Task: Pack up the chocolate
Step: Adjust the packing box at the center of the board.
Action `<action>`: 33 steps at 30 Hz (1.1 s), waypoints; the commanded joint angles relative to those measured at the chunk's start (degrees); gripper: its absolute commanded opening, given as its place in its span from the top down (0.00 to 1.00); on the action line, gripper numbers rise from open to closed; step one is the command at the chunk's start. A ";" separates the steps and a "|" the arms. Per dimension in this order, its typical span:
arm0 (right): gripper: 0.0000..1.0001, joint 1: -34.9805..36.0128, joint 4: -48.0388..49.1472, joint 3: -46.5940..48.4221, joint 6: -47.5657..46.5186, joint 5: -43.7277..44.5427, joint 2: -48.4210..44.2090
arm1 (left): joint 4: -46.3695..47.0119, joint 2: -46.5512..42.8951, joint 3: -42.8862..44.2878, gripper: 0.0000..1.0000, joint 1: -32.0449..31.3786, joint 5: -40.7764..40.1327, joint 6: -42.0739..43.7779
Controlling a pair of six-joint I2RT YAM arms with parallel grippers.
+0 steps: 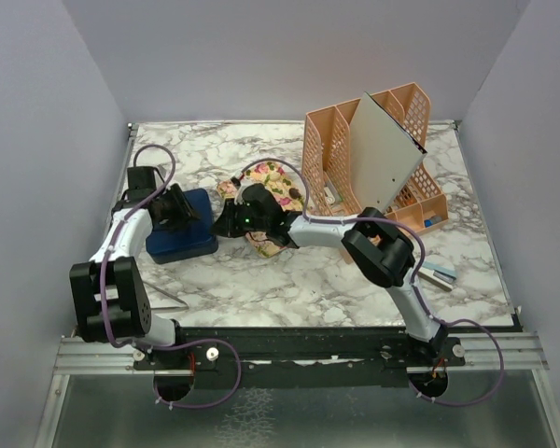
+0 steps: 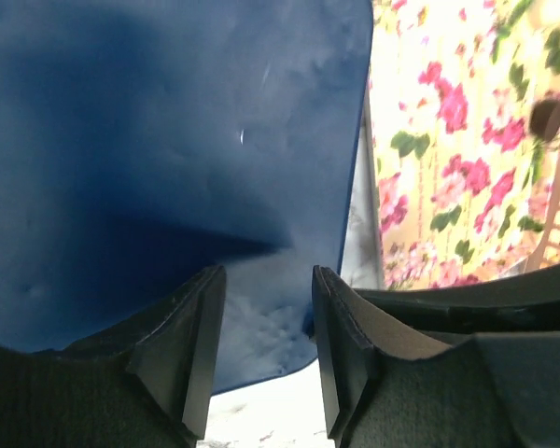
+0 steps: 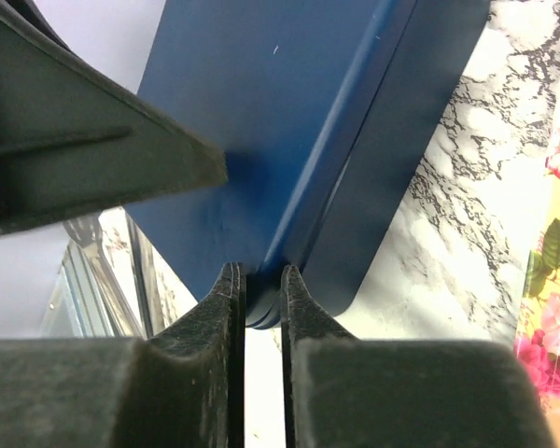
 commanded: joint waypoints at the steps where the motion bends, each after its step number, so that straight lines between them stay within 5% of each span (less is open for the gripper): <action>1: 0.91 1.58 -9.09 -8.81 -2.56 1.31 7.25 | 2.90 0.58 -5.66 0.52 0.40 -0.17 -2.66; 7: 0.87 1.63 -7.27 -9.46 -5.03 4.82 7.78 | 3.86 -1.55 -4.46 0.51 0.36 -0.32 -2.84; 13: 0.75 -2.10 -10.87 2.72 -12.74 5.78 7.46 | -1.96 1.61 10.81 0.37 4.29 -5.61 3.00; 20: 0.61 -4.61 -15.37 18.82 -19.48 5.17 10.65 | -2.30 5.14 13.82 0.16 11.26 -12.15 7.49; 25: 0.42 -5.22 -14.23 16.62 -18.36 3.73 5.39 | -2.08 11.60 15.72 0.15 13.80 -10.30 7.09; 30: 0.37 -5.26 -11.20 11.12 -14.62 0.46 -1.92 | -1.50 15.42 16.77 0.17 13.85 -8.15 7.87; 33: 0.35 -5.26 -7.62 7.79 -9.70 -1.14 -3.86 | -2.76 16.90 16.47 0.26 13.83 -8.47 7.91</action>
